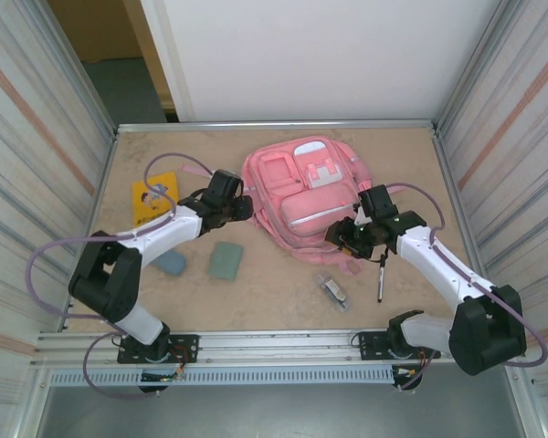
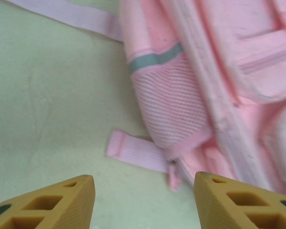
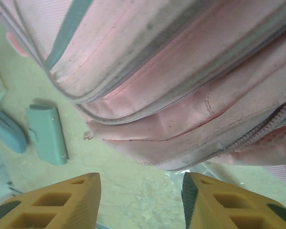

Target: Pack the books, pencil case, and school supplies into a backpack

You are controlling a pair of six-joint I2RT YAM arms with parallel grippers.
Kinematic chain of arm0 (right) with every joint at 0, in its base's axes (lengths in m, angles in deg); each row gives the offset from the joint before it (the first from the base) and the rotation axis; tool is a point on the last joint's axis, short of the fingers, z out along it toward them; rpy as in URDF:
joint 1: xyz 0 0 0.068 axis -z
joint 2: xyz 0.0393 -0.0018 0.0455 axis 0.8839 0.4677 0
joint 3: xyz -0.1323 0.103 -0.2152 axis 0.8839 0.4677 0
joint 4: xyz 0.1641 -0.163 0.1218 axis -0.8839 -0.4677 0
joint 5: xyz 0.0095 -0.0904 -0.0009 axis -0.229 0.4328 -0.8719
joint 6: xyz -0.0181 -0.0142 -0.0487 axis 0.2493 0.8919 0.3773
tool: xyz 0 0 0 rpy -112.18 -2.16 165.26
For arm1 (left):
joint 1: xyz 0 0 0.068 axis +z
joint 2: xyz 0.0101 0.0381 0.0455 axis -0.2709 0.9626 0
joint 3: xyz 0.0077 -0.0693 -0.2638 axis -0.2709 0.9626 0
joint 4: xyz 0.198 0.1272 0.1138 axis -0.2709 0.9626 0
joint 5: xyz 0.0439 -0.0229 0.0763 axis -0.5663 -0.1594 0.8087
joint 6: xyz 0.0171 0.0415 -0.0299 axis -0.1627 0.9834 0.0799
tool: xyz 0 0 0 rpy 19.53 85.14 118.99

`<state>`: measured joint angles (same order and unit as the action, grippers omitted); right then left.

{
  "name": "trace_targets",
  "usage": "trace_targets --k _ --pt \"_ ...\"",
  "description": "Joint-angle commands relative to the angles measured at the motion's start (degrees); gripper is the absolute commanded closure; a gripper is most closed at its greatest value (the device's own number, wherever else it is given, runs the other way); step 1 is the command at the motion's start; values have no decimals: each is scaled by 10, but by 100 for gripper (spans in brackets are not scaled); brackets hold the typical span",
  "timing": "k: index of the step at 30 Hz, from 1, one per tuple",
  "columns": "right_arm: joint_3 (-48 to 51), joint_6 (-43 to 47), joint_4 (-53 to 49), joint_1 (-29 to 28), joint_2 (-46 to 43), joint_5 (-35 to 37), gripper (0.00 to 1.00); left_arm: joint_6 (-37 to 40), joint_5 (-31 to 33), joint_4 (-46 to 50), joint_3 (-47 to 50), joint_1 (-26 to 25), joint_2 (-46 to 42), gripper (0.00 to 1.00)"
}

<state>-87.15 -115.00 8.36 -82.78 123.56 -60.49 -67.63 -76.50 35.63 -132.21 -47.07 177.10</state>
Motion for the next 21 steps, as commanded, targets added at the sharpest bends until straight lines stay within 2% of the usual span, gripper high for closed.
trace_targets --k 1,4,7,10,15,21 --pt "-21 117 -54 1 -22 69 46 -49 -103 18 1 -23 -32 41" --pt "-13 134 -38 44 -24 79 34 -76 -110 -7 -3 -77 -28 38" --pt "-4 127 3 115 0 38 34 -104 -98 -6 -30 -117 4 38" --pt "-2 126 36 159 36 17 34 -133 -78 -10 -47 -140 37 37" --pt "-14 137 65 175 75 36 34 -158 4 54 -104 -164 84 33" --pt "-11 75 137 173 104 35 34 -175 10 12 -144 -161 132 32"
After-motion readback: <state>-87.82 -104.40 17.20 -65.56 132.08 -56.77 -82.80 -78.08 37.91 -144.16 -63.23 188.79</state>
